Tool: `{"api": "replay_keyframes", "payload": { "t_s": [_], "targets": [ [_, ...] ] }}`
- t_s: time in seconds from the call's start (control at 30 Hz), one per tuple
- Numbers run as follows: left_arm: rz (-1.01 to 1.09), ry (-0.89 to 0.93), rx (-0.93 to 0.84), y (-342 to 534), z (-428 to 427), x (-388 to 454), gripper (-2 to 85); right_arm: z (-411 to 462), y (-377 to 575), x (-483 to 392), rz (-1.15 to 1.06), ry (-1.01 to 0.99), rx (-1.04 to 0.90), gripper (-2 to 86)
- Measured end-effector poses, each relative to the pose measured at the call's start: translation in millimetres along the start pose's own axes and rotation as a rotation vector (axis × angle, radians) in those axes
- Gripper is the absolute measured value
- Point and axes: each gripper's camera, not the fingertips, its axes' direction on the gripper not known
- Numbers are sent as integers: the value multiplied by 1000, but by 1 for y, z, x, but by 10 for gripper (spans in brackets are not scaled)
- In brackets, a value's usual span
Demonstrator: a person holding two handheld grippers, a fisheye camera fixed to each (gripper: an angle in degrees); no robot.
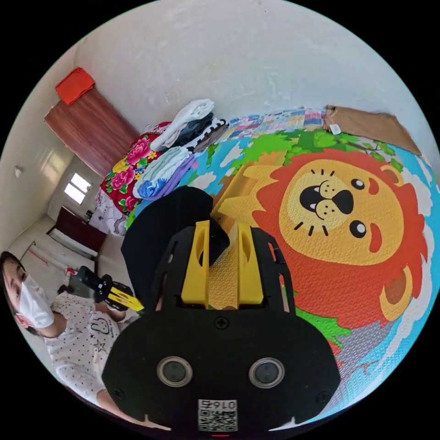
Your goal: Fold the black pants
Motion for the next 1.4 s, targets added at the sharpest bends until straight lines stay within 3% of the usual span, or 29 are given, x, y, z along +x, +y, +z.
{"api": "replay_keyframes", "payload": {
  "t_s": [0.07,0.2,0.37,0.57,0.9,1.4],
  "targets": [
    [-16,26,31,3,-6,-3,-9,-1,0,27,-26,-131,-70,84],
    [-63,24,85,15,-26,-7,-6,-9,7,44,-100,-196,-69,78],
    [-189,-7,175,34,-52,-22,41,-12,22,53,-169,-129,-64,28],
    [-213,109,101,32,-39,-29,71,-13,34,61,-171,-120,-48,10],
    [-357,156,163,38,-36,-62,3,-12,57,54,-183,-71,-31,6],
    [-356,199,204,69,-54,-67,-7,15,104,51,94,-174,0,5]
  ]
}}
